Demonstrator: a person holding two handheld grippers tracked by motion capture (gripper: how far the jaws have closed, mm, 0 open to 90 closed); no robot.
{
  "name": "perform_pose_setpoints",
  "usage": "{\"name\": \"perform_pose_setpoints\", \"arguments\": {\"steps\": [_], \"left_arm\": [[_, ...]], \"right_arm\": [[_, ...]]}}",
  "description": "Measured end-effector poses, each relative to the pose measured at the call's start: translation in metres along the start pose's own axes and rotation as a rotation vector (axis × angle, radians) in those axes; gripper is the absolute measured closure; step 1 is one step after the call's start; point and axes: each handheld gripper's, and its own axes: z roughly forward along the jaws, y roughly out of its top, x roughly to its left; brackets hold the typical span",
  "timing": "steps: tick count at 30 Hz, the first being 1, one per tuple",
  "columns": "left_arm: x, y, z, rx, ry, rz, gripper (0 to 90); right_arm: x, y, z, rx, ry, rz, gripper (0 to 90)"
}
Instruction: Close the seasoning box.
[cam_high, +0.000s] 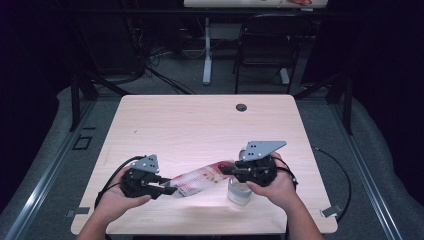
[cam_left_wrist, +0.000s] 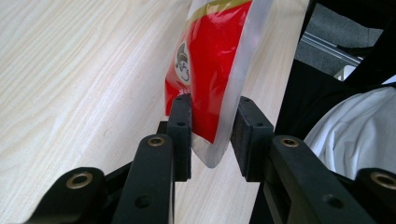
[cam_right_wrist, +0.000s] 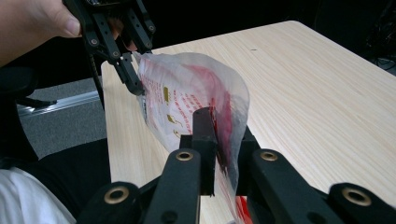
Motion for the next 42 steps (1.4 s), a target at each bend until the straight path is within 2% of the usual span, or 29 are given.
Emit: {"name": "perform_pose_setpoints", "arguments": {"steps": [13,31,34,39,42], "left_arm": [[-0.002,0.009,-0.012,-0.001,0.017,0.012,71.7],[-0.004,0.020,-0.020,0.003,0.018,0.024,72.6],[-0.004,0.022,-0.020,0.005,0.013,0.015,72.7],[-0.005,0.025,-0.022,0.009,0.019,0.022,72.8],[-0.004,0.026,-0.023,0.006,0.017,0.016,72.9]], "right_arm": [[-0.002,-0.002,-0.003,0.000,-0.005,0.004,85.9],[-0.007,-0.008,-0.007,-0.002,0.000,0.039,82.0],[-0.008,-0.009,-0.008,0.005,-0.001,0.039,81.8],[-0.008,-0.011,-0.010,0.021,-0.012,0.035,79.5],[-0.010,-0.013,-0.011,0.049,-0.031,0.034,77.1]]}}
